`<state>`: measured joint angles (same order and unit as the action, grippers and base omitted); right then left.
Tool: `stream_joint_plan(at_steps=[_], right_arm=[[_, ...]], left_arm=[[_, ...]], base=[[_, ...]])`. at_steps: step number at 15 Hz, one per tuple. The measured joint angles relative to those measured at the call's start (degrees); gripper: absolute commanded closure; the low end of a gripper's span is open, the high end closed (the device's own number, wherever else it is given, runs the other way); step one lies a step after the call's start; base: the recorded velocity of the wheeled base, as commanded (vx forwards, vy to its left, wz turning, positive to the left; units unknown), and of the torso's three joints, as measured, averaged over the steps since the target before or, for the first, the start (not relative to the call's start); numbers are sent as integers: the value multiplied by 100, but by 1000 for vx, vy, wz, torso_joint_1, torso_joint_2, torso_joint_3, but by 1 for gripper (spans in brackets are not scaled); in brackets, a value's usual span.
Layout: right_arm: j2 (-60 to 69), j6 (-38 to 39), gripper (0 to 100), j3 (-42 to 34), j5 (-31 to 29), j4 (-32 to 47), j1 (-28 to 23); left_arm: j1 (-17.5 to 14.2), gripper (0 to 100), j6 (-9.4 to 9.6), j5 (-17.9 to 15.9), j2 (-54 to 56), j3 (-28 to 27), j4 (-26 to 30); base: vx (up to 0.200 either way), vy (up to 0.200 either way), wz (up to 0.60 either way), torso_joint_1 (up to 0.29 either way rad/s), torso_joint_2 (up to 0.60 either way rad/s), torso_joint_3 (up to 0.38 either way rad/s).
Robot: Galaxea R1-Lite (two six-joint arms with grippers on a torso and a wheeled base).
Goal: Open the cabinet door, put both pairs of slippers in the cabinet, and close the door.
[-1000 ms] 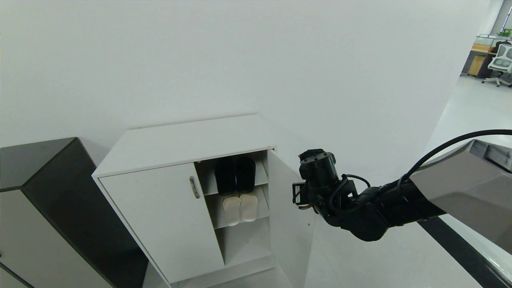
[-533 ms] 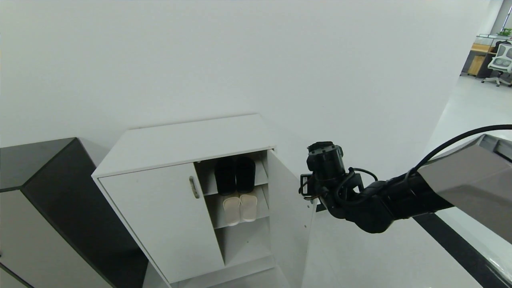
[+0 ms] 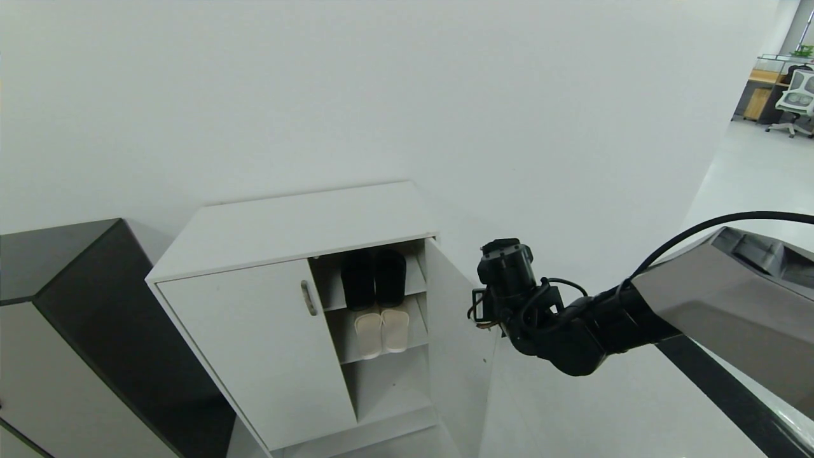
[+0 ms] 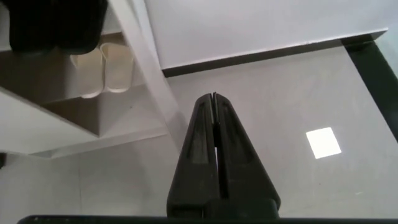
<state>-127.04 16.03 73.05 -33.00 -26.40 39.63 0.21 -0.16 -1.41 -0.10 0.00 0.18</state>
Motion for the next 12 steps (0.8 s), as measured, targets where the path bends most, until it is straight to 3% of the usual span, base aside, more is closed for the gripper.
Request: stream_joint_plan(at_steps=[3, 7, 12], right_arm=[[116, 44, 100, -177, 54, 0, 385], [364, 318, 100, -433, 591, -9, 830], [625, 224, 100, -836, 947, -380, 887]], left_arm=[[-2, 100, 5, 2, 0, 0, 0], [-2, 100, 0, 0, 0, 0, 0], [-2, 100, 5, 0, 0, 0, 0]], base=[[0, 0, 0, 0, 0, 0], [0, 0, 0, 0, 0, 0], [0, 0, 0, 0, 0, 0]])
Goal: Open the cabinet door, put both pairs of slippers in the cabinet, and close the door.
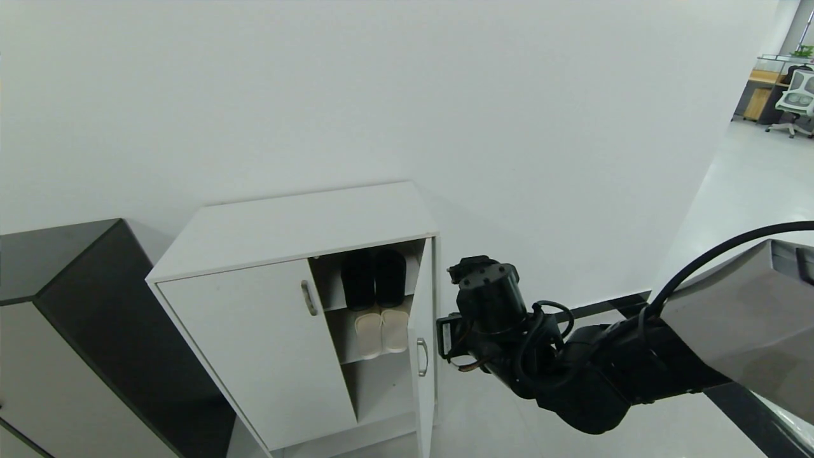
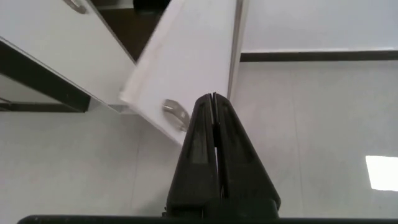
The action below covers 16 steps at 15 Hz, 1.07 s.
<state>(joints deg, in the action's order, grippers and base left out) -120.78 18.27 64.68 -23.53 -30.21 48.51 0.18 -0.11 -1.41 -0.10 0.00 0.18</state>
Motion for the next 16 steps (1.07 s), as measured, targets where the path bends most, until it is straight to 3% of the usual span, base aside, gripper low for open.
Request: stream_joint_plan(at_steps=[2, 8, 11, 14, 16], right_arm=[[67, -76, 100, -85, 5, -91, 0], [119, -88, 100, -160, 21, -90, -2], [119, -115, 100, -184, 33, -156, -33], [130, -254, 100, -427, 369, -699, -132], [155, -574, 100, -866, 807, -1553, -223]], left_arm=[[0, 100, -5, 0, 0, 0, 0], [-2, 100, -5, 2, 0, 0, 2], [-7, 100, -5, 2, 0, 0, -2], [-11, 100, -2, 0, 0, 0, -2], [4, 100, 1, 0, 0, 0, -2]], base=[[0, 0, 0, 0, 0, 0], [0, 0, 600, 1, 4, 2], [0, 0, 0, 0, 0, 0], [0, 0, 0, 0, 0, 0], [0, 0, 0, 0, 0, 0]])
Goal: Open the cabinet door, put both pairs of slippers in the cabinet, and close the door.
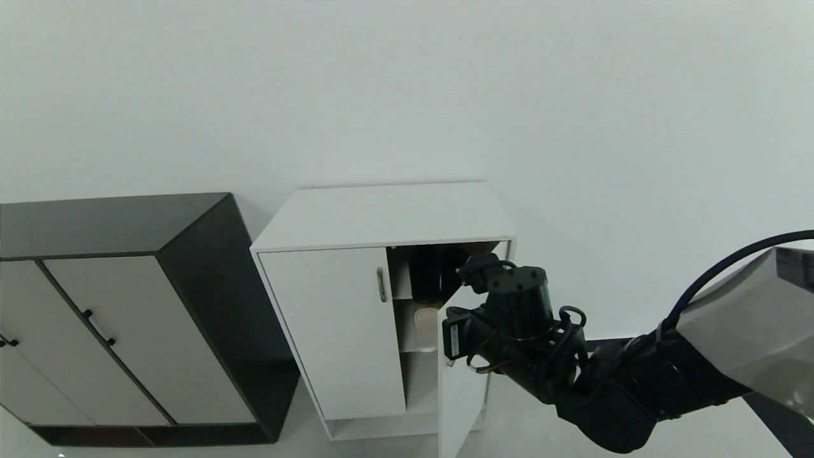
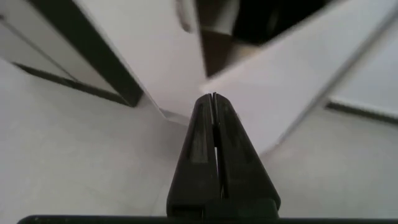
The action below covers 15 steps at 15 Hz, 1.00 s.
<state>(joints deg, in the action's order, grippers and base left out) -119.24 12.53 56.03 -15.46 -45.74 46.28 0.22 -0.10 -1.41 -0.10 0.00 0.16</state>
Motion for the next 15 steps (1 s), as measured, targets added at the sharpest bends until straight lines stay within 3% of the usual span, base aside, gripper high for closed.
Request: stream_joint_plan(at_steps=[5, 10, 15], right_arm=[[157, -293, 100, -1329, 998, -1051, -491], [129, -317, 100, -1742, 1024, -1284, -722], [85, -318, 100, -1755, 1015, -1284, -728]], left_arm=[[-4, 100, 10, -4, 0, 0, 2], [-6, 100, 10, -9, 0, 0, 5], [-6, 100, 10, -9, 0, 0, 0]], base=[[40, 0, 0, 0, -1, 0], [200, 0, 0, 3, 0, 5], [0, 0, 0, 0, 0, 0]])
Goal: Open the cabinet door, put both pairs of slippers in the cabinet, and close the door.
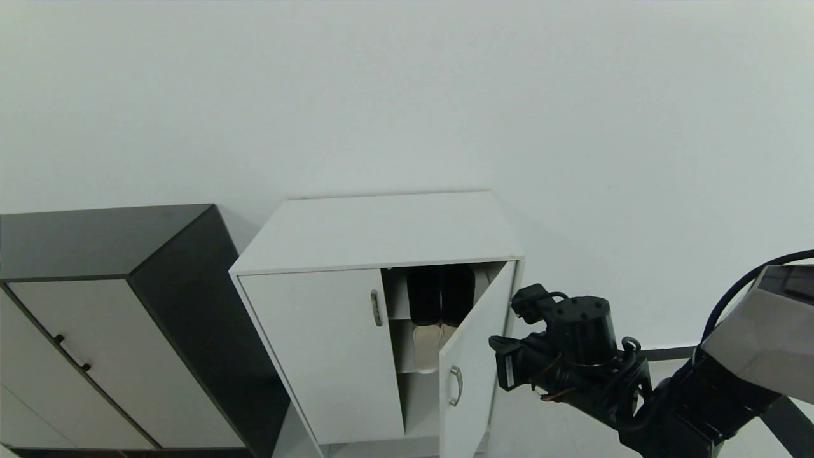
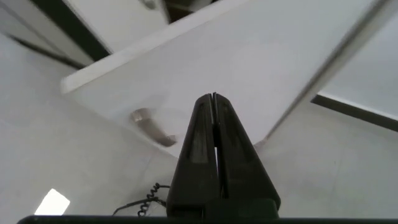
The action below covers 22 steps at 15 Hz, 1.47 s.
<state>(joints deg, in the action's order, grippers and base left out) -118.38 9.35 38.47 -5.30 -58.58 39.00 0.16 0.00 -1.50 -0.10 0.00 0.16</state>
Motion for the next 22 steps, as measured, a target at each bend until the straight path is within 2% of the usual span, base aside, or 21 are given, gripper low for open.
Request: stream_joint_plan(at_steps=[5, 16, 22], right_arm=[[-249, 4, 100, 347, -6, 0, -88], [-1303, -2, 100, 1792, 16, 35, -417], [-1734, -11, 100, 2728, 13, 584, -566]], left_arm=[[0, 100, 0, 0, 0, 0, 0], [2, 100, 0, 2, 0, 0, 2], [2, 100, 0, 0, 0, 0, 2]], base=[[0, 0, 0, 0, 0, 0], [0, 0, 0, 0, 0, 0], [0, 0, 0, 0, 0, 0]])
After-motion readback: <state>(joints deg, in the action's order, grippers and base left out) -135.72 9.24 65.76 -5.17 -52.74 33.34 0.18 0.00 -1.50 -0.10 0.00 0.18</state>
